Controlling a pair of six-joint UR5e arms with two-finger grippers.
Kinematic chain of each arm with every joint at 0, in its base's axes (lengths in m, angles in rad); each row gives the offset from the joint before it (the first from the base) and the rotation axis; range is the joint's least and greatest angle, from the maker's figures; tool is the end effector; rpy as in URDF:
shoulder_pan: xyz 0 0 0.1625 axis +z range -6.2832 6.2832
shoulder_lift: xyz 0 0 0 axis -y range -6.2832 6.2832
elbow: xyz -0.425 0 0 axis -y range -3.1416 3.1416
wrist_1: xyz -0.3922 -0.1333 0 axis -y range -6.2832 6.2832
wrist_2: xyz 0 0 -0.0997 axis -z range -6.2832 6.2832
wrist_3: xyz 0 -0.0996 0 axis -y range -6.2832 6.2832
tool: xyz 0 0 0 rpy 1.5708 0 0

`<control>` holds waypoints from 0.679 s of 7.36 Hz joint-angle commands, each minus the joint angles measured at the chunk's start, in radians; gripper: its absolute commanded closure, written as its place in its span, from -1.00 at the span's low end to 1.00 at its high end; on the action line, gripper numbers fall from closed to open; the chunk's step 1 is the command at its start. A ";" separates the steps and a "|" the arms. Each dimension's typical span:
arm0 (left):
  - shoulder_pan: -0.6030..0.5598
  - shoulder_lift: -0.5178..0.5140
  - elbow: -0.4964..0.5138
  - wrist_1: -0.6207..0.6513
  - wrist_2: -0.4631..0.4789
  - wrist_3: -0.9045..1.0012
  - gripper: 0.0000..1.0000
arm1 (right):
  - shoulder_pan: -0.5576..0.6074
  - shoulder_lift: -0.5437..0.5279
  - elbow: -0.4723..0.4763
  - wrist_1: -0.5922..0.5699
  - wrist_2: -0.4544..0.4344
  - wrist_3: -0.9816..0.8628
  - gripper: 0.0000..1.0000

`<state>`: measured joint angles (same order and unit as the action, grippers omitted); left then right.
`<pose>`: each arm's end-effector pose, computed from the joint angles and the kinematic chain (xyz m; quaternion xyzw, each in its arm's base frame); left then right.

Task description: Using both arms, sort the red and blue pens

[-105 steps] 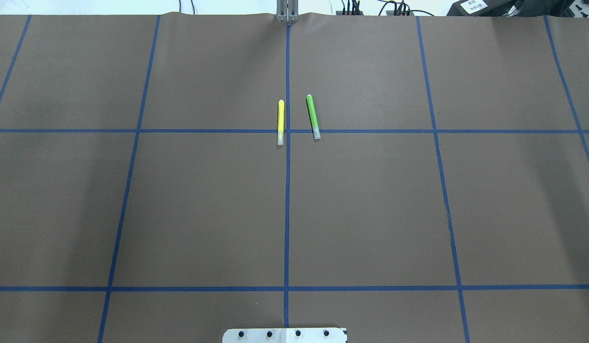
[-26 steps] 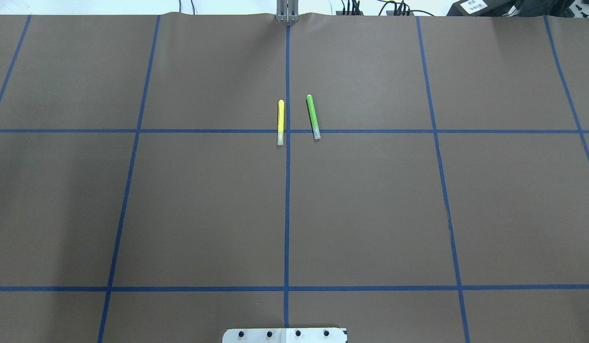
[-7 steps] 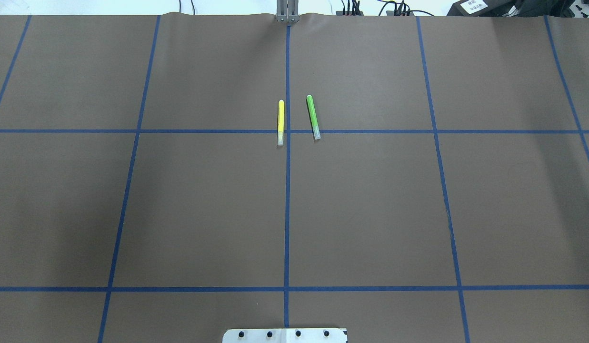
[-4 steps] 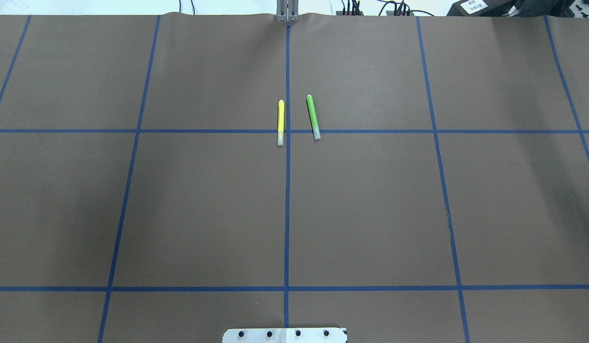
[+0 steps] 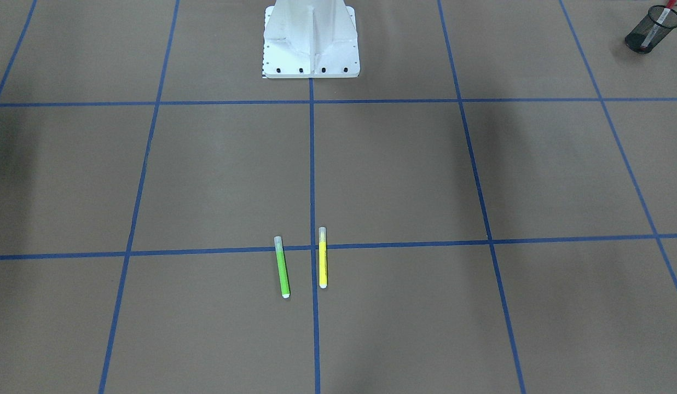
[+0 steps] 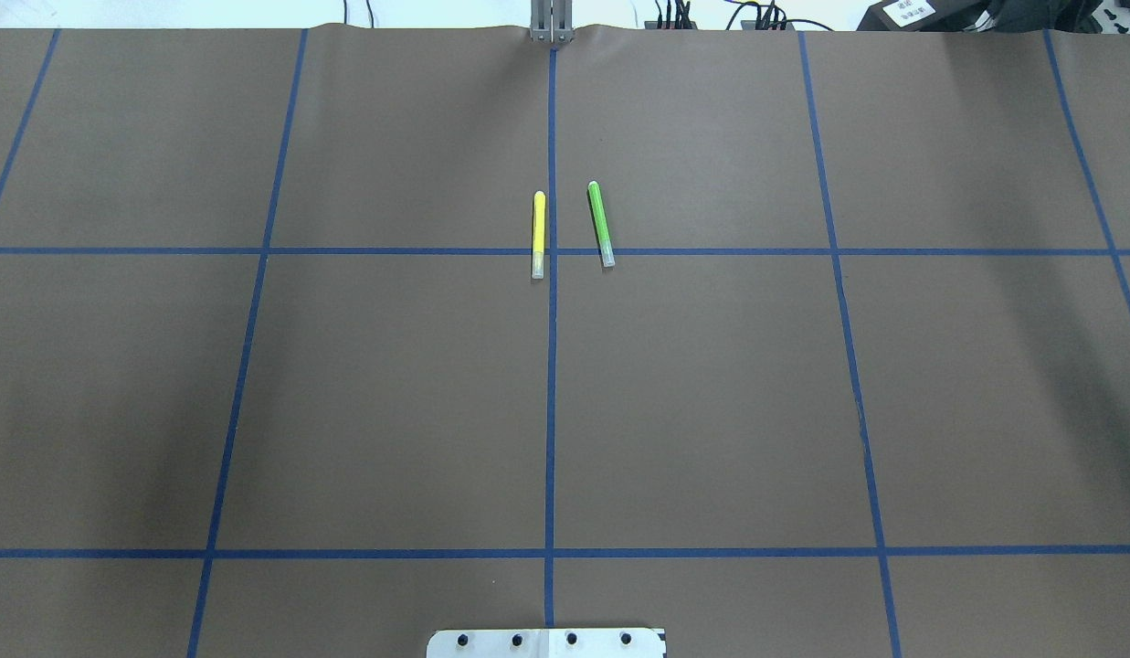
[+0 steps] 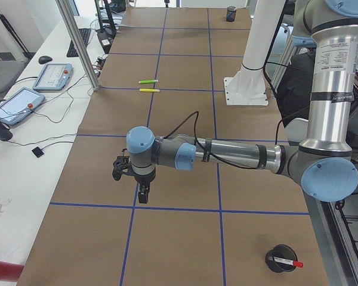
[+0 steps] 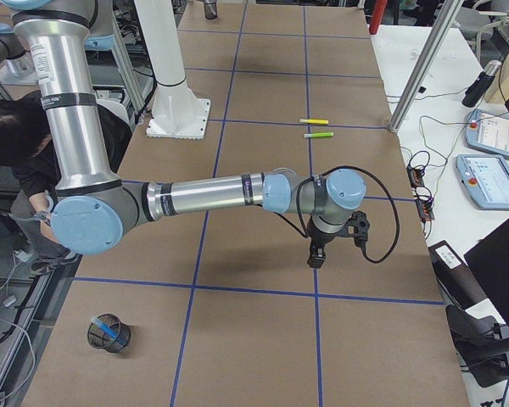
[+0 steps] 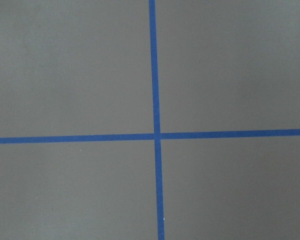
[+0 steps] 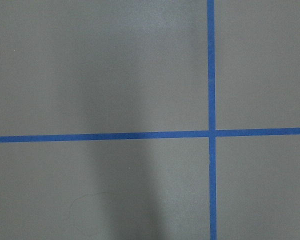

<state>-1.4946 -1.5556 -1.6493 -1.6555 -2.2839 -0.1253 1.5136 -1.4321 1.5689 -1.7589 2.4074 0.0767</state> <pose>-0.0303 -0.4984 0.6224 0.0339 0.3533 0.0029 0.9349 0.0282 -0.5459 0.6017 -0.0505 -0.4036 0.0193 0.9133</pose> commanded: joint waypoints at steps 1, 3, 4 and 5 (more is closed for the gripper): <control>-0.004 0.037 0.006 -0.027 0.000 0.053 -1.00 | 0.010 -0.109 0.005 0.066 -0.001 0.002 -1.00; -0.009 0.057 -0.010 -0.026 -0.003 0.053 -1.00 | 0.042 -0.151 0.010 0.147 0.009 0.005 -1.00; -0.010 0.057 -0.026 -0.023 -0.029 0.053 -1.00 | 0.045 -0.151 0.010 0.147 0.010 0.006 -1.00; -0.028 0.057 -0.058 -0.015 -0.057 0.052 -1.00 | 0.051 -0.151 0.008 0.147 0.010 0.006 -1.00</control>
<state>-1.5085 -1.4996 -1.6769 -1.6773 -2.3115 -0.0728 1.5565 -1.5799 1.5774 -1.6169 2.4164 0.0822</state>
